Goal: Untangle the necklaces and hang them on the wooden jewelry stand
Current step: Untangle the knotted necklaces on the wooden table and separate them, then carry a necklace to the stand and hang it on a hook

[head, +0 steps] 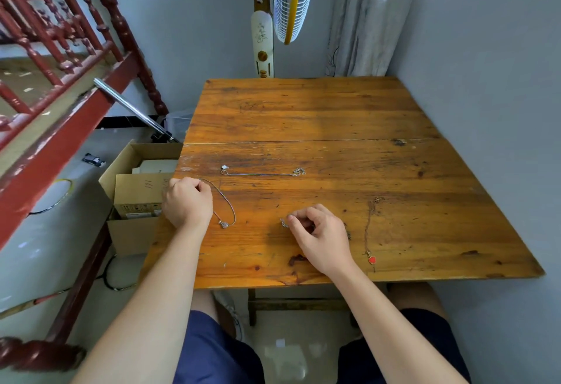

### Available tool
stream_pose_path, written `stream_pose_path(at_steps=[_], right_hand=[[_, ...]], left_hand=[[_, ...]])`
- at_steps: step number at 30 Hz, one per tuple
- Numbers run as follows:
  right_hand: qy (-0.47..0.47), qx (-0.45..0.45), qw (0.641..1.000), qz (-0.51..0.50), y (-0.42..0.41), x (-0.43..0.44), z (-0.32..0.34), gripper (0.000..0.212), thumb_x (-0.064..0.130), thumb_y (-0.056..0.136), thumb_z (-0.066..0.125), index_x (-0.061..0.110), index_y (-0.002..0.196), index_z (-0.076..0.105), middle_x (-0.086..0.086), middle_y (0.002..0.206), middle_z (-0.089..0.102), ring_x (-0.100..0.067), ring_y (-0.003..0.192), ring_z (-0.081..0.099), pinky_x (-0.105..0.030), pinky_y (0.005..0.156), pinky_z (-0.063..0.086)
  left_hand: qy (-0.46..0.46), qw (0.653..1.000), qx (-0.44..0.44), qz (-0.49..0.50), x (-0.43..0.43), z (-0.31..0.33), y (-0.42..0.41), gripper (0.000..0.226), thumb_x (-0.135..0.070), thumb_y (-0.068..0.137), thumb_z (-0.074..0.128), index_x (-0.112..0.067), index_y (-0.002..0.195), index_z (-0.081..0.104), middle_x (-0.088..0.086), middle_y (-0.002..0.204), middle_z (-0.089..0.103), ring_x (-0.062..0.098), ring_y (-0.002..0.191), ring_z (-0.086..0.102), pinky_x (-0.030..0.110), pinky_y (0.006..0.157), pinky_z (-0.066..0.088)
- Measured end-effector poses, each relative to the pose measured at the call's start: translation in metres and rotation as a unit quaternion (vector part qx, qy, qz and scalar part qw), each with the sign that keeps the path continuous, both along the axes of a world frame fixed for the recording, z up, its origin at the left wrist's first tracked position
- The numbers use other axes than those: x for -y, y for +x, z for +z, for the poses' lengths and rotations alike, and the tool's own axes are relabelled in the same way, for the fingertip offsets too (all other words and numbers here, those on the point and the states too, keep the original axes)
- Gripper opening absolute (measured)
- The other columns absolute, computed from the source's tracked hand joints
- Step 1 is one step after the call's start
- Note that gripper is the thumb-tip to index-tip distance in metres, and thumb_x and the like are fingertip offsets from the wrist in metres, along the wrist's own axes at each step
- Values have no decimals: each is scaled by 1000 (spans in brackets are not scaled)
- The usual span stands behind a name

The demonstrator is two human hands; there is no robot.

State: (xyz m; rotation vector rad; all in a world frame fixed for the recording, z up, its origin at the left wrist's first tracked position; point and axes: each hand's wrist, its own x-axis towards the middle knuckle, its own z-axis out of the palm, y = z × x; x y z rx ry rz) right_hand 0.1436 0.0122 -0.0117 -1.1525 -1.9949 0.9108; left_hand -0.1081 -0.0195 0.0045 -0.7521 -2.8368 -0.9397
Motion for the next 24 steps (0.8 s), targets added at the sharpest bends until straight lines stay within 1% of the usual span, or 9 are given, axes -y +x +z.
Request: stream_pose_path(at_steps=[3,5,8,13,15,18,20,22,24], right_hand=[[-5,-1,1000,1,2,-1,1,20,41,94,63,27,94,76,15,87,64,-2,84,60,-21,70,52],[-12,-13,1000,3,3,1,2,18,39,94,63,28,91,76,15,88,65,-1,84,60,-15,70,48],[-28,-38,999,1,3,1,5,17,36,96,62,28,87,73,14,88,67,-3,86,60,-15,70,46],[-90,-141,986,-24,4,2,14,21,31,101,54,19,89,66,6,82,67,-9,81,63,-30,74,52],[-97,-162,981,-39,6,2,18,25,31,102,52,15,86,64,4,78,65,-9,77,61,-29,72,50],[-105,-188,975,-52,7,5,25,31,31,102,50,8,82,60,-4,75,60,-7,71,56,-21,65,45],[-117,-204,970,-53,8,5,27,27,28,103,51,10,86,62,-5,78,60,-11,72,55,-21,65,46],[-140,-214,965,-55,8,6,27,17,26,102,53,18,96,67,2,83,64,-12,77,57,-26,69,50],[-165,-208,962,-60,7,4,25,16,21,99,54,22,104,69,12,89,68,-10,80,59,-25,73,51]], left_hand=[[17,999,12,-36,8,-4,1,16,-26,96,57,-21,92,72,7,113,61,32,97,60,41,85,48],[74,993,43,-79,20,-3,10,16,-28,99,54,-21,96,69,5,112,61,28,101,59,39,89,46],[174,964,153,-133,44,9,38,12,-26,100,52,-24,100,64,-6,103,65,15,98,60,31,83,46],[272,901,305,-144,65,18,85,13,-26,100,53,-20,104,63,-7,89,66,4,81,60,17,74,48],[294,889,312,-161,66,17,93,11,-20,99,54,-15,103,63,-8,87,67,-2,77,60,14,73,49],[309,883,309,-172,65,17,94,7,-17,97,58,-16,101,63,-10,85,69,0,79,63,15,74,50],[313,885,308,-154,64,17,94,9,-17,95,61,-18,104,62,-8,87,69,0,82,64,13,74,50],[316,890,298,-137,65,17,94,12,-18,94,63,-21,105,62,-9,90,70,2,84,65,13,75,50],[311,893,299,-127,64,17,93,10,-21,92,63,-22,102,64,-11,89,70,4,83,64,13,74,50]])
